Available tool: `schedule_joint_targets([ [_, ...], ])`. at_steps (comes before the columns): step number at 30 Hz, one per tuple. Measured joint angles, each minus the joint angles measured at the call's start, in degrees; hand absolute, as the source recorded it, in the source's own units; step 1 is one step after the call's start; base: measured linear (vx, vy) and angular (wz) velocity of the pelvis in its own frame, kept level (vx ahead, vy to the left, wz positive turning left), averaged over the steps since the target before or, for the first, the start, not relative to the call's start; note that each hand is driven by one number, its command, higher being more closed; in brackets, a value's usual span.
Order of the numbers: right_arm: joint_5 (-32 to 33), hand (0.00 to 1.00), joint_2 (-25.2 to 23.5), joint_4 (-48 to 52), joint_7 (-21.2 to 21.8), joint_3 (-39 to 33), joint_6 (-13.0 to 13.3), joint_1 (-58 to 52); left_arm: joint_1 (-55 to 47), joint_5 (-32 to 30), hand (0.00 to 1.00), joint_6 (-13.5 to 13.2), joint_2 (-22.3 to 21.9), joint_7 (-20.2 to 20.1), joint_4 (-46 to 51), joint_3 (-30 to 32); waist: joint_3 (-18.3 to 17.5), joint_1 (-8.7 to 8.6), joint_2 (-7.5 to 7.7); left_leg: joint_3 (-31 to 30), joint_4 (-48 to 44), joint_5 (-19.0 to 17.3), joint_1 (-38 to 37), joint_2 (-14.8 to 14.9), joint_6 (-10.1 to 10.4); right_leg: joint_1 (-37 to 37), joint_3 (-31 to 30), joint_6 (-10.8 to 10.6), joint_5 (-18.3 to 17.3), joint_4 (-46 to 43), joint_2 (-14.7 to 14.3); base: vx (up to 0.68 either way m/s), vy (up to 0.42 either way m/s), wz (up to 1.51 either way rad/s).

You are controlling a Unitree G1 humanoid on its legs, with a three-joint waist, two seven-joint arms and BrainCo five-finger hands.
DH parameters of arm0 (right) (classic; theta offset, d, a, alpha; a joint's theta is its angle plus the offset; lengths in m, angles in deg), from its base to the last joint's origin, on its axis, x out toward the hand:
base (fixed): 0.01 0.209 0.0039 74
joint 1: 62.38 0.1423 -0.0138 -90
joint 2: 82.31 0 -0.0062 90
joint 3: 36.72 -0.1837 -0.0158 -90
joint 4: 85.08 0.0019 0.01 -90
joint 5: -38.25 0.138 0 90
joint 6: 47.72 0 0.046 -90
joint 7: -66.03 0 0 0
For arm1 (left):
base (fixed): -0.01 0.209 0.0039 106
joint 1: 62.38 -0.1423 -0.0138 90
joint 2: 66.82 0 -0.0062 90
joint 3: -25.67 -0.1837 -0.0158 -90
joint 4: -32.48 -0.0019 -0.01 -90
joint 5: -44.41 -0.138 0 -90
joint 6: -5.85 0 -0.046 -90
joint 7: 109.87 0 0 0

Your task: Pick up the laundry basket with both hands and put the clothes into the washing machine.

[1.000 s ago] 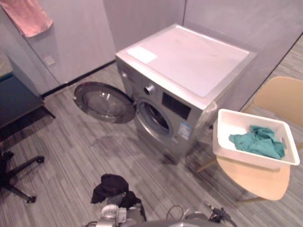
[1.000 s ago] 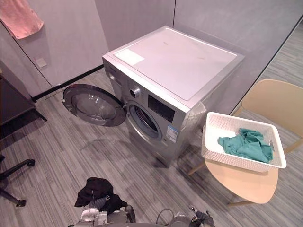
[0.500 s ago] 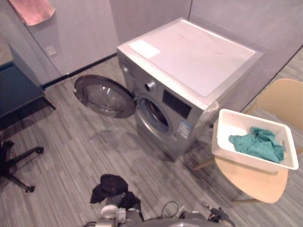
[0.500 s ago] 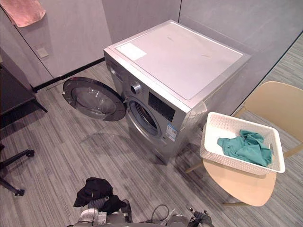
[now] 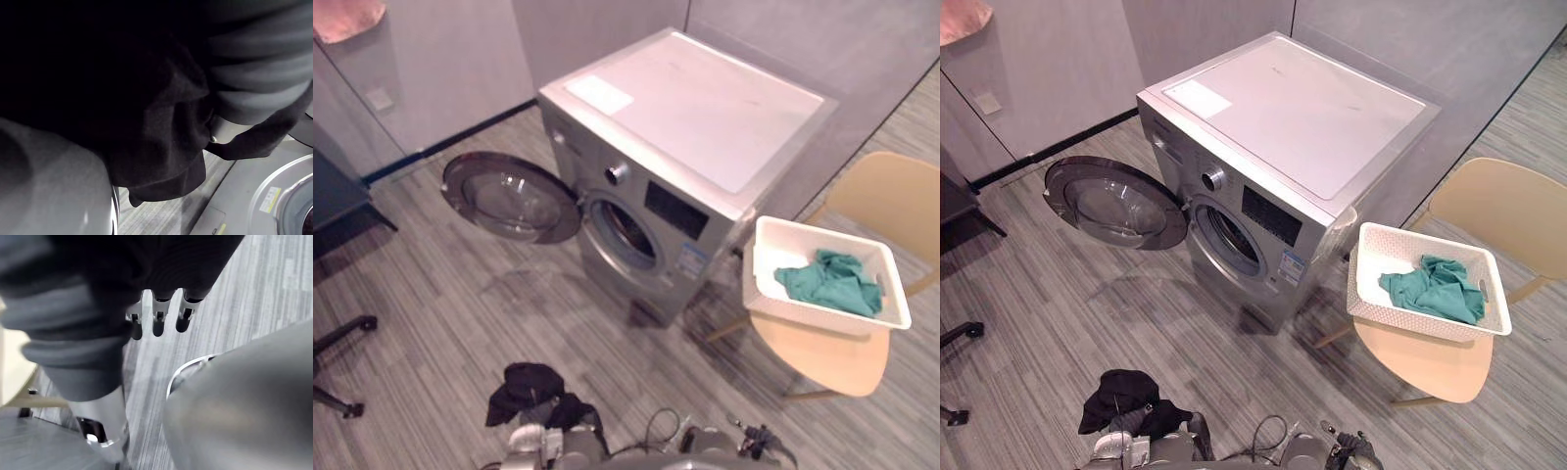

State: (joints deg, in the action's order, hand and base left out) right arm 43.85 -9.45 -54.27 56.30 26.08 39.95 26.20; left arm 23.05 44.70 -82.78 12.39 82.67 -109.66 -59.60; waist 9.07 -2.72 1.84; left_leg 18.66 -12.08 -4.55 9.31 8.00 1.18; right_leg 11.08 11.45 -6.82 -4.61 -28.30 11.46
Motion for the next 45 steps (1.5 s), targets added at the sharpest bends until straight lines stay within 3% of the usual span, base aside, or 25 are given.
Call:
schedule_joint_targets([
  [2,0.96,0.00,-0.16,-0.27,0.00,-0.30,0.11,-1.39,1.10,-0.04,1.00,0.01,0.52,-0.07,-0.21,1.11,0.05,-0.13,0.94,-2.48,2.36,0.78,-0.71,0.52,-0.37,0.16,-8.74,0.35,-4.17,5.10,-9.10,0.14,-0.014,0.48],
  [4,1.46,0.00,-0.34,-0.79,-0.04,-2.70,0.30,-2.57,1.30,-0.21,1.00,0.02,-0.60,-0.20,-0.32,2.88,0.23,-0.37,1.35,-3.86,6.62,2.55,-2.94,-0.54,-0.40,-0.09,-11.92,1.11,-3.92,13.57,-13.86,0.18,-0.048,0.50],
  [5,1.94,0.00,-0.48,-1.33,-0.04,-4.52,0.47,-3.16,1.46,-0.86,1.00,0.02,-1.70,-0.25,-0.37,4.35,0.58,-0.98,1.65,-4.80,8.61,3.00,-4.20,-1.72,-0.25,-0.12,-12.18,2.56,-1.39,20.78,-15.07,0.20,-0.049,0.52],
  [6,2.26,0.00,-0.69,-1.44,-0.07,-5.33,0.49,-3.41,1.60,-1.01,1.00,0.03,-2.19,-0.26,-0.43,5.08,0.85,-1.29,2.01,-5.23,9.02,3.00,-4.81,-2.42,-0.26,-0.06,-12.20,2.64,0.66,23.87,-15.03,0.19,-0.067,0.66],
  [7,2.67,0.00,-1.18,-1.41,-0.07,-6.91,0.55,-4.24,1.95,-1.24,1.00,0.06,-3.22,-0.35,-0.92,6.20,1.18,-1.82,2.70,-6.90,9.46,2.71,-6.07,-3.82,-0.10,-0.80,-11.57,3.18,7.18,25.63,-13.99,0.30,-0.087,0.77],
  [8,2.80,0.00,-1.68,-1.34,-0.08,-8.71,0.59,-5.14,2.42,-1.44,1.00,0.06,-3.80,-0.74,-1.36,6.76,1.18,-1.90,1.92,-8.61,10.34,2.45,-7.32,-4.05,0.43,-3.14,-9.79,5.94,7.37,26.27,-13.91,0.33,-0.082,0.71],
  [9,2.84,0.00,-2.27,-1.08,-0.09,-9.37,0.59,-5.22,2.50,-1.84,1.00,0.00,-4.39,-1.19,-1.11,7.08,1.40,-1.66,1.29,-8.58,10.59,2.46,-7.94,-3.87,0.46,-2.96,-8.99,6.75,6.64,24.82,-13.90,0.36,-0.081,0.56],
  [10,2.87,0.00,-2.53,0.01,-0.09,-10.81,0.72,-5.28,2.44,-2.84,1.00,0.02,-5.59,-1.51,-0.63,7.23,2.08,-1.86,0.27,-9.10,10.59,2.34,-9.68,-3.71,1.10,-2.88,-7.83,8.86,3.44,20.29,-13.76,0.27,-0.070,0.48],
  [12,3.42,0.00,-2.91,1.82,-0.05,-11.27,0.67,-5.79,2.32,-3.32,1.00,0.02,-7.28,-2.40,0.02,7.24,1.97,-2.45,-1.31,-8.77,7.19,0.19,-11.56,-2.76,2.72,-5.96,-4.46,8.70,0.52,16.96,-13.43,0.24,-0.072,0.66],
  [15,3.55,0.00,-3.55,5.11,-0.03,-10.51,0.90,-5.81,2.23,-3.32,1.00,-0.01,-8.61,-2.55,1.44,7.16,1.12,-2.42,-1.97,-7.75,-0.22,-1.87,-10.07,-1.94,3.36,-8.70,-3.08,8.67,-1.24,15.57,-13.11,0.16,-0.034,0.59],
  [16,4.02,0.00,-4.05,6.95,0.03,-9.60,1.19,-5.37,2.44,-3.31,1.00,-0.13,-9.22,-2.70,3.69,6.64,0.84,-2.46,-1.98,-7.62,-13.21,-4.64,-4.69,-1.35,4.03,-10.43,-2.07,9.61,-4.92,15.49,-12.14,0.11,-0.009,0.62],
  [18,4.07,0.00,-3.73,8.09,0.02,-7.41,1.17,-5.39,2.12,-3.34,1.00,-0.03,-9.30,-2.86,5.05,6.96,0.73,-1.98,-3.78,-7.36,-27.11,-4.32,0.84,1.69,4.13,-12.23,-1.15,9.91,-5.61,15.40,-12.94,0.10,0.028,0.35],
  [20,4.10,0.00,-2.54,9.31,-0.09,-4.23,1.22,-5.45,0.38,-3.22,1.00,0.01,-9.74,-2.43,5.35,6.99,0.57,-0.80,-5.10,-7.55,-36.46,-0.84,3.20,3.21,2.95,-14.09,-3.57,10.43,-7.01,15.27,-13.30,0.09,0.089,-0.42],
  [21,4.41,0.00,-2.37,10.53,-0.19,-2.37,1.31,-5.37,-0.61,-3.17,1.00,0.03,-9.48,-2.30,5.78,6.84,0.40,-0.29,-5.16,-7.75,-39.21,-1.82,4.93,3.12,0.48,-14.49,-6.16,10.66,-7.72,14.86,-13.17,0.09,0.111,-0.77],
  [22,4.70,0.00,-2.41,11.13,-0.23,-1.67,1.40,-5.13,-0.75,-3.18,1.00,0.05,-9.44,-2.32,6.13,6.73,0.20,0.37,-5.47,-7.73,-38.55,-3.52,4.95,2.84,-0.35,-13.93,-8.00,10.86,-8.27,14.11,-13.01,0.12,0.168,-1.25],
  [23,5.15,0.00,-2.35,11.65,-0.15,-0.74,1.67,-4.41,-0.99,-3.18,1.00,0.04,-9.37,-2.20,6.91,6.70,0.16,1.13,-5.63,-8.27,-35.91,-6.60,5.04,2.04,-0.77,-12.66,-11.38,10.45,-8.82,12.55,-12.49,0.12,0.164,-1.19],
  [25,5.15,0.00,-2.33,12.71,-0.36,1.14,1.85,-4.30,-1.20,-3.18,1.00,0.03,-9.19,-2.03,7.01,6.61,0.17,1.43,-5.21,-12.68,-29.80,-9.13,5.08,-0.28,-0.90,-11.70,-16.16,9.22,-9.50,11.40,-11.41,0.15,0.261,-1.39],
  [28,5.15,0.00,-2.29,13.17,-1.36,1.76,1.88,-4.60,-1.44,-3.18,1.00,-0.19,-9.12,-1.73,7.26,6.21,0.09,1.68,-5.13,-24.15,-18.15,-8.83,5.03,-2.46,-0.39,-10.08,-24.50,6.12,-10.96,10.11,-10.57,0.18,0.339,-1.45],
  [29,5.07,0.00,-2.18,13.20,-1.63,1.81,1.88,-4.98,-1.99,-3.19,1.00,-0.46,-9.18,-1.29,7.22,6.02,-0.85,1.95,-6.09,-27.08,-11.50,-7.85,4.17,-1.61,0.57,-8.64,-28.12,4.01,-12.04,9.00,-11.50,0.20,0.375,-1.59],
  [30,5.05,0.00,-1.90,13.03,-1.67,1.73,1.93,-5.42,-2.29,-3.19,1.00,-0.54,-9.53,-1.22,6.90,6.04,-1.36,1.96,-6.89,-26.91,-10.62,-6.48,3.80,-0.66,6.21,-8.15,-29.39,2.54,-12.58,8.06,-11.97,0.26,0.441,-1.38],
  [32,5.00,0.00,-3.34,11.01,-1.76,1.41,1.71,-7.20,-2.21,-3.21,1.00,-0.52,-7.67,-0.59,6.03,6.16,-2.88,1.19,-3.13,-21.63,-10.90,-8.06,2.31,-3.51,3.33,-8.01,-35.22,1.77,-12.43,8.53,-9.31,0.22,0.326,-0.84],
  [35,5.10,0.00,-3.58,8.37,-1.69,-0.51,1.15,-7.40,-1.89,-3.26,1.00,-0.60,-6.88,-0.01,4.30,5.71,-4.01,0.61,-1.48,-16.89,-9.24,-8.95,-0.14,-4.20,1.90,-7.74,-40.15,0.76,-8.33,9.73,-8.30,0.18,0.275,-0.72],
  [37,5.15,0.00,-3.67,8.05,-1.51,-1.62,1.13,-7.25,-1.61,-3.30,1.00,-0.59,-6.17,-0.08,4.16,3.81,-4.07,0.56,-1.58,-14.02,-7.31,-8.80,-1.61,-4.13,1.64,-6.71,-42.41,0.20,-5.78,10.74,-8.23,0.13,0.198,-0.82],
  [41,5.53,0.00,-3.42,6.34,-1.42,-3.93,1.07,-5.70,0.16,-3.30,1.00,-0.55,-4.75,-0.06,1.76,1.99,-4.48,0.56,-1.92,-8.11,-4.16,-7.97,-2.28,-4.00,0.36,-3.17,-47.29,-3.08,-1.71,12.55,-8.31,0.03,0.093,-0.85],
  [45,5.69,0.00,-2.15,6.25,-1.29,-4.42,1.03,-4.97,2.50,-3.30,1.00,-0.59,-4.37,-0.04,0.83,1.84,-4.17,0.80,-3.90,-3.88,-3.84,-7.97,-2.30,-2.41,0.34,-1.24,-49.00,-3.25,2.15,15.59,-9.26,-0.02,-0.007,-0.74],
])
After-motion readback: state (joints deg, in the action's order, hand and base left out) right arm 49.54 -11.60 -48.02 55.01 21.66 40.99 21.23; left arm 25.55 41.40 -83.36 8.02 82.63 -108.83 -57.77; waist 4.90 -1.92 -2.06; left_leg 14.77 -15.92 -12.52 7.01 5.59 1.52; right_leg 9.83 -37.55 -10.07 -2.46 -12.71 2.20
